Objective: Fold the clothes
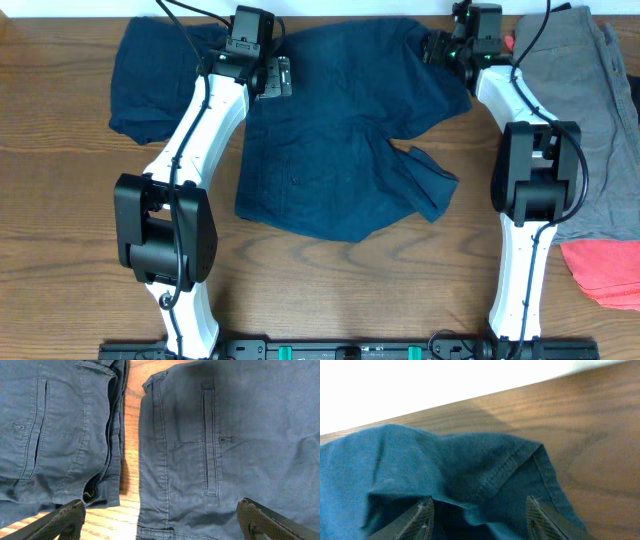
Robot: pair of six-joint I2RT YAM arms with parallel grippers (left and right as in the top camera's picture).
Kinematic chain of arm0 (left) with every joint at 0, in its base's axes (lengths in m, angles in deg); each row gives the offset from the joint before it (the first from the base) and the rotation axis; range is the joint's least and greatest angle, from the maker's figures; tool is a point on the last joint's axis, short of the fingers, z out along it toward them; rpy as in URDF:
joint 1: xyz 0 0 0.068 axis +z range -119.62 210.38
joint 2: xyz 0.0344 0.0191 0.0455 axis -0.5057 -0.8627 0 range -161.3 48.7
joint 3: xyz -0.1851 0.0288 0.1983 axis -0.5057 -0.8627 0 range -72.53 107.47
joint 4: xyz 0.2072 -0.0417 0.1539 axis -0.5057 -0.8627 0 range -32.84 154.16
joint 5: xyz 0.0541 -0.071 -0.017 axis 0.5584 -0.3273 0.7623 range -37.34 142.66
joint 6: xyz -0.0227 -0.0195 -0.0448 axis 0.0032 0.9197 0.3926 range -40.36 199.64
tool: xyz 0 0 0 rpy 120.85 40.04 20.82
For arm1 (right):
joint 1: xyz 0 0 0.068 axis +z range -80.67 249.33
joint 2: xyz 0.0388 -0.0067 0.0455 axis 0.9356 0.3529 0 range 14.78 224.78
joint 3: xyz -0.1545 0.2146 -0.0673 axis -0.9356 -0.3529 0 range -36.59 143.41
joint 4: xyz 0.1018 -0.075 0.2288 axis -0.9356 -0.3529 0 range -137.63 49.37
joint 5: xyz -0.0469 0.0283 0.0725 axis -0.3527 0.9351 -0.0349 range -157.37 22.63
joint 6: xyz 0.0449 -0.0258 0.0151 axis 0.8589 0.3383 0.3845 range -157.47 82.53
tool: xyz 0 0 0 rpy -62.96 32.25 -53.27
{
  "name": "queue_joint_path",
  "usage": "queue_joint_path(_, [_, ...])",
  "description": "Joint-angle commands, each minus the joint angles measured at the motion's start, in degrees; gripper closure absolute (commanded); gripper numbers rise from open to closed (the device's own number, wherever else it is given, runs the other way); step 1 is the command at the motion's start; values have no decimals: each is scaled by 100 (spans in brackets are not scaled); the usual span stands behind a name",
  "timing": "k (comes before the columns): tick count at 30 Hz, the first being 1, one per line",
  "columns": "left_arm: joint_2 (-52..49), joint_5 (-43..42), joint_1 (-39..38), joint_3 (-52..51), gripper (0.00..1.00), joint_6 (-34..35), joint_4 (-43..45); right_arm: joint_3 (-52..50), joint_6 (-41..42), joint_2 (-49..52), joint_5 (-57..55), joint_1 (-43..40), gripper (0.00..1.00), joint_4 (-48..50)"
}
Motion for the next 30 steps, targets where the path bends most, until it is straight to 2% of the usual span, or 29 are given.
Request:
queue_joint_path(1, [-46,-57,31,-39,2,55,7,4,339,262,153,39,43,7])
queue_joint_path(9, [-46,-57,31,-39,2,55,-7,4,402,396,168,186,38,70])
queue_joint_path(15, [-46,-57,31,-39,2,55,-9,4,487,535,186,358,40,138])
queue_joint_path(17, [-46,-57,31,-39,2,55,-13,4,487,542,138,391,45,188])
queue_joint_path(19, [-46,-57,31,-39,2,52,-11,4,487,542,98,396,55,240])
queue_joint_path(25, [-46,-55,31,-39,2,55,-9,7,579,535,-50,289,99,313])
queue_joint_path(30, [-46,-55,31,-39,2,52,-9,15,575,437,-44,13,99,243])
